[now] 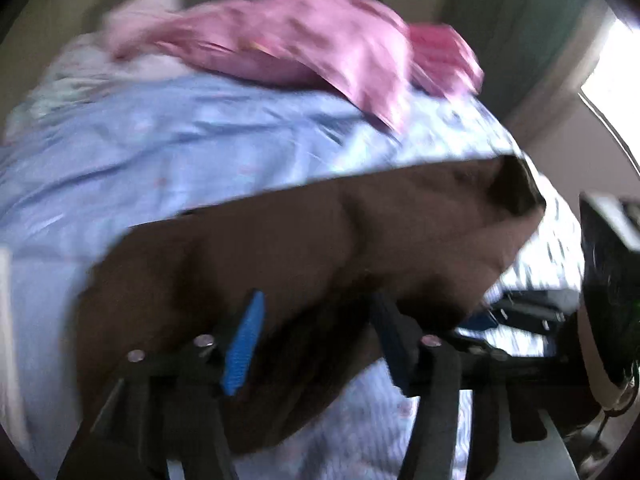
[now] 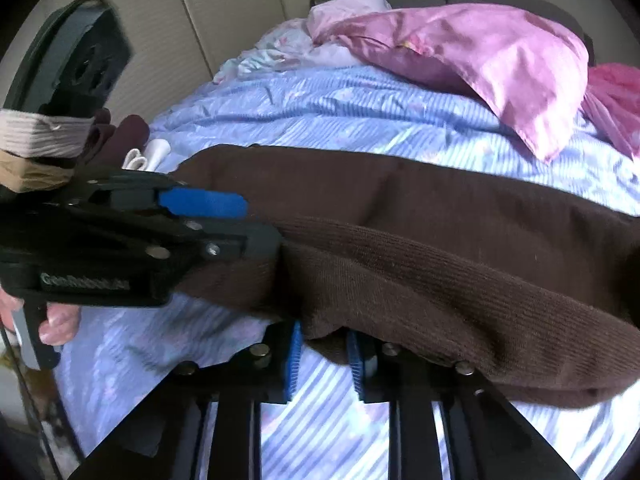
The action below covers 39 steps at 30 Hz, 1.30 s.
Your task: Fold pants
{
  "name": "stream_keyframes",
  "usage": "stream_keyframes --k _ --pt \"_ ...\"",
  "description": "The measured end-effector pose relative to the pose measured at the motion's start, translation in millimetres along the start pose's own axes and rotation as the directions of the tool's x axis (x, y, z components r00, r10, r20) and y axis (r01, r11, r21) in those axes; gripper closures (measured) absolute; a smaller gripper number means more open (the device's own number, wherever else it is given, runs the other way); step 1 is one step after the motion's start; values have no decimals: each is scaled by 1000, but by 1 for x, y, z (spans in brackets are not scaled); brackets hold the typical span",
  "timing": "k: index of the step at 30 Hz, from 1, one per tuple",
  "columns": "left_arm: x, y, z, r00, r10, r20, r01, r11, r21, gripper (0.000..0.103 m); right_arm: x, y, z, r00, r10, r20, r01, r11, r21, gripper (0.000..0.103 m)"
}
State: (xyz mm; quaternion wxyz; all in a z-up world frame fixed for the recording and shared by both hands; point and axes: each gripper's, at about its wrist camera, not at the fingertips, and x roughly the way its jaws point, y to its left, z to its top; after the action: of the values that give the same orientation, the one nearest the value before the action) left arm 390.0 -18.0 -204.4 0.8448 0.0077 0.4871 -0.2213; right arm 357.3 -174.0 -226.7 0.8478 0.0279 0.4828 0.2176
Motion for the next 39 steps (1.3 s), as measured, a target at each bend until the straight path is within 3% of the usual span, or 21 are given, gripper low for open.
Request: stream_keyframes --k 3,6,10,15,20,22,24,27,31,34,39 --pt "-34 30 -17 991 118 62 -108 984 -143 32 -13 2 -12 1000 18 -24 -16 996 83 85" --pt "-51 70 -41 974 224 36 -204 933 -298 30 -16 3 -28 999 26 -39 -20 987 162 86" --pt "-47 114 -71 986 166 -26 -159 879 -450 30 -13 6 -37 999 -4 -43 13 976 219 86" --pt "-39 115 -83 999 53 7 -44 894 -446 32 -6 16 -37 995 -76 -67 86 980 178 86" --pt "-19 119 -80 1000 30 2 -26 899 -437 42 -1 10 -37 995 -66 -79 80 981 177 86" --pt "-13 119 -78 999 33 -7 -33 899 -436 44 2 12 -36 993 -78 -86 92 982 167 86" --pt "-15 120 -79 999 45 -8 -44 900 -433 59 5 12 -36 993 -85 -86 99 982 163 86" --pt "-21 120 -77 997 77 -21 -79 903 -422 68 10 11 -38 991 -88 -97 104 979 178 86" --pt "-51 108 -70 988 150 25 -129 913 -387 71 6 16 -39 990 -86 -111 103 981 163 86" --pt "-68 105 -79 982 188 32 -160 903 -399 71 -11 21 -37 993 -51 -109 68 985 159 86" --pt "-54 118 -121 981 174 -81 -192 879 -437 71 -23 40 -46 986 -12 -168 33 992 120 87"
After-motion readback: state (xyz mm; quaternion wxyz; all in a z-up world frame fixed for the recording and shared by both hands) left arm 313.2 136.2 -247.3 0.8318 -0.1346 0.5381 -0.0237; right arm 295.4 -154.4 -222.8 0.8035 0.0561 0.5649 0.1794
